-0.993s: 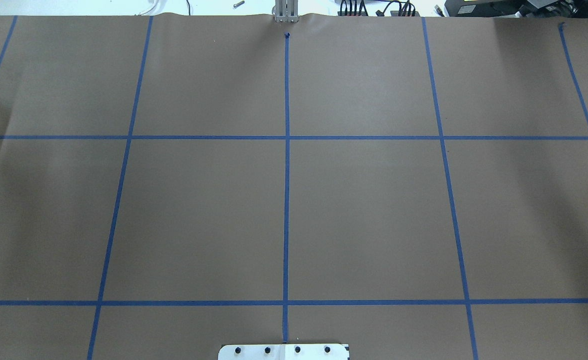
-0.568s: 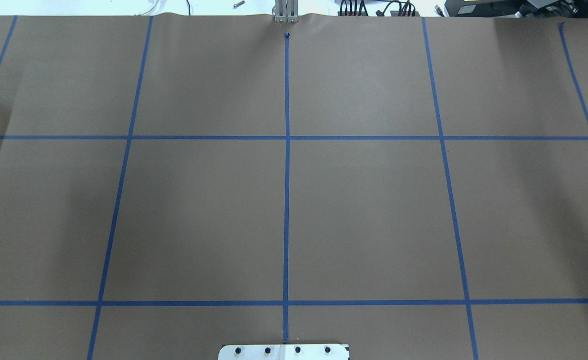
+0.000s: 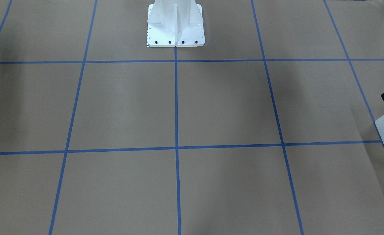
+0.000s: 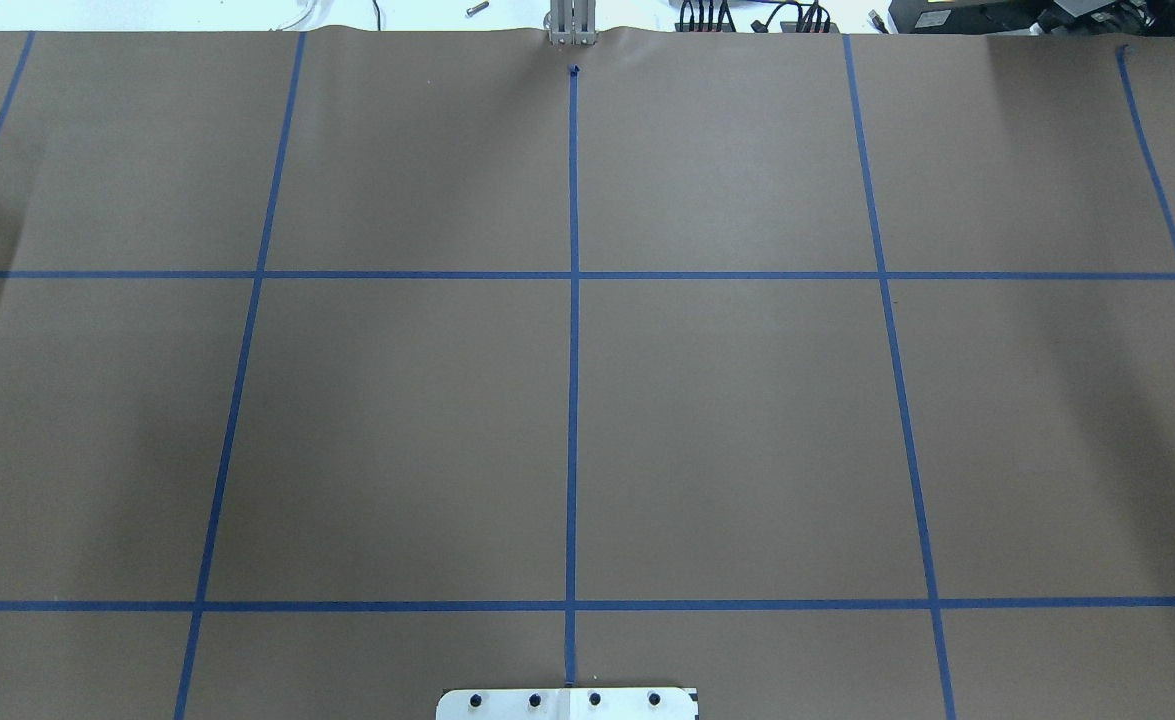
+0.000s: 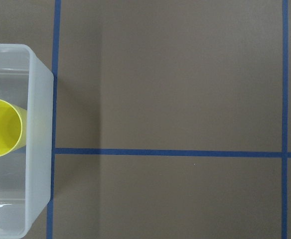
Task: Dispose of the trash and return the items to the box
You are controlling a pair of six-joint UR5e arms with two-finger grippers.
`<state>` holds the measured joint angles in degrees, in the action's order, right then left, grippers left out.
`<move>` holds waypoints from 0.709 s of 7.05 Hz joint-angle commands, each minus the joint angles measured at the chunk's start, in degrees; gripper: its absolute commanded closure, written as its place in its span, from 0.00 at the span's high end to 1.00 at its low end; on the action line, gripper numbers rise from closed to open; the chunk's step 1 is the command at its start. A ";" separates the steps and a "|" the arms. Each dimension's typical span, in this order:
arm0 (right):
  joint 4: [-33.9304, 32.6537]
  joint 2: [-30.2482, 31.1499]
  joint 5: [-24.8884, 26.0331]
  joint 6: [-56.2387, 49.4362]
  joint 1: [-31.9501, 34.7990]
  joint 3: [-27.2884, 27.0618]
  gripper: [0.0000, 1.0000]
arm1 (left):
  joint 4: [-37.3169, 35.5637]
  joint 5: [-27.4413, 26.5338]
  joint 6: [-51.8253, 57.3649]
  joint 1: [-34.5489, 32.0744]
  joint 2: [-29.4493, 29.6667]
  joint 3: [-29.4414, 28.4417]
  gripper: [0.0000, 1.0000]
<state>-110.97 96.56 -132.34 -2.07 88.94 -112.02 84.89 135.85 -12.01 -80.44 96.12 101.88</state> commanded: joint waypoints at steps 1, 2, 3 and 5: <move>0.31 1.17 0.07 -0.04 0.00 0.13 1.00 | -0.25 -1.29 2.34 0.10 -5.76 4.28 0.98; 0.58 1.96 0.16 -0.21 0.00 0.39 1.00 | -0.16 -1.20 2.34 0.19 -7.51 4.64 0.98; 0.67 2.67 -0.02 -1.26 0.00 0.40 1.00 | -0.42 -1.20 2.16 0.10 -7.61 5.42 0.98; 0.67 2.67 -0.02 -1.36 0.00 0.14 1.00 | -0.25 -1.29 2.25 -0.07 -9.35 5.17 0.98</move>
<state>-110.33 99.12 -132.35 -3.28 88.94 -111.69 84.53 134.55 -9.74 -80.44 88.10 106.95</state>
